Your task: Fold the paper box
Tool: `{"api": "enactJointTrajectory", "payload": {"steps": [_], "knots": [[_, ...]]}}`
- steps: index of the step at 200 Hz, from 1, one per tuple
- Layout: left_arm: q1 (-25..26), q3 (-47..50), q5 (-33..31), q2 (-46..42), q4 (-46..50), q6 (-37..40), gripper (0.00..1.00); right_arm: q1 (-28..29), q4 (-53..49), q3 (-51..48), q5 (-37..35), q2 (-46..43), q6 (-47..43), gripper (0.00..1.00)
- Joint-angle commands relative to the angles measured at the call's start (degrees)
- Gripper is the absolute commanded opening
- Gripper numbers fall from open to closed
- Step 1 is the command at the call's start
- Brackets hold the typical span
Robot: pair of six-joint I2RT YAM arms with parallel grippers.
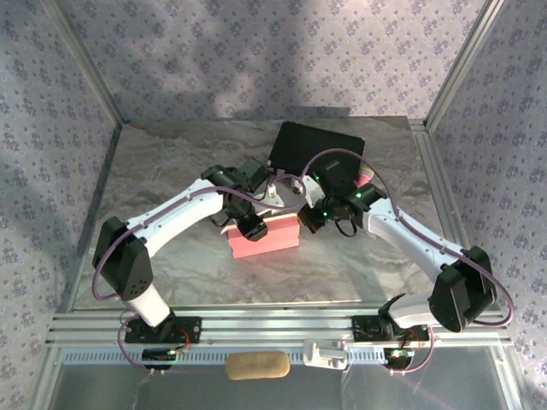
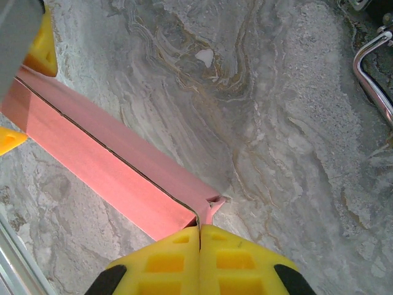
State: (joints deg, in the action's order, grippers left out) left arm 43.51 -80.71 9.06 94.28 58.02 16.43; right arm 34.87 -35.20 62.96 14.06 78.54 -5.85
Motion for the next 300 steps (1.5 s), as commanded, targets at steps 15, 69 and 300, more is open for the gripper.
{"api": "enactJointTrajectory", "payload": {"steps": [15, 69, 300], "knots": [[-0.25, 1.43, 0.85, -1.50, -1.83, -1.88, 0.41, 1.29, -0.76, 1.68, -1.65, 0.28, 3.05, 0.00], [-1.05, 1.74, 0.75, -4.03, -3.27, -3.65, 0.40, 2.27, 0.28, 0.59, -2.82, 0.10, 5.84, 0.00], [-3.85, 7.27, 5.18, -5.24, -8.25, -5.36, 0.36, 2.76, 0.48, 0.04, -3.08, 0.47, 7.46, 0.00]]}}
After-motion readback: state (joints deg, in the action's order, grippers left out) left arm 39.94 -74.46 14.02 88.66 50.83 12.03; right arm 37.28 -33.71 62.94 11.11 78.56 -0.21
